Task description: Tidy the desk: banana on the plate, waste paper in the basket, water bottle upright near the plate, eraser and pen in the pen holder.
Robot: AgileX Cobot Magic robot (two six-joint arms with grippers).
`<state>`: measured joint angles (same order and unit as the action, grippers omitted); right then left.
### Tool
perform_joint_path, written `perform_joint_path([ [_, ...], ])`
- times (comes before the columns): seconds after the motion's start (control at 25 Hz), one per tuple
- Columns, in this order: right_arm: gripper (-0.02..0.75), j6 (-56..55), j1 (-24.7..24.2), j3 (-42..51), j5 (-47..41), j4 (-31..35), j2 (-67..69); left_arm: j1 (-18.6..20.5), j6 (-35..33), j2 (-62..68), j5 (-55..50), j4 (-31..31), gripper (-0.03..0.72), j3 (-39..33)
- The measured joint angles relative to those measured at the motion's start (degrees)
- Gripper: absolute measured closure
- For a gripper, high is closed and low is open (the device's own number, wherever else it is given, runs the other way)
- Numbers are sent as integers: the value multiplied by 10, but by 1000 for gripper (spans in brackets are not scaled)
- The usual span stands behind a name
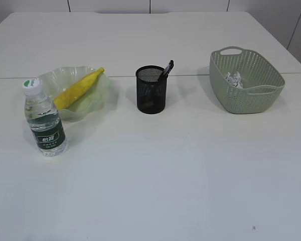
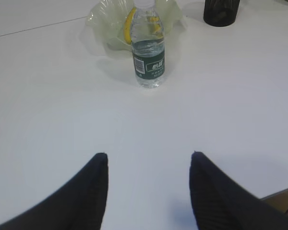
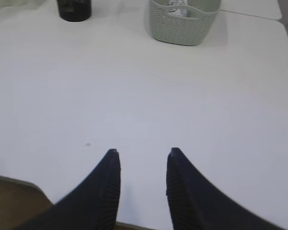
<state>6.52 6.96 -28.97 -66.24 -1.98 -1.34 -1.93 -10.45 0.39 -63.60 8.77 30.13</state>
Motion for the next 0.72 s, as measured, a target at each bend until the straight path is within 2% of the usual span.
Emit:
perform_joint_path([
  [0.2, 489, 0, -46, 0, 0, 0, 0, 0, 0, 0, 0, 0, 304, 0],
  [0.56, 489, 0, -49, 0, 0, 0, 0, 0, 0, 0, 0, 0, 304, 0],
  [0.72, 489, 0, -49, 0, 1, 0, 0, 20, 0, 0, 0, 0, 304, 0],
])
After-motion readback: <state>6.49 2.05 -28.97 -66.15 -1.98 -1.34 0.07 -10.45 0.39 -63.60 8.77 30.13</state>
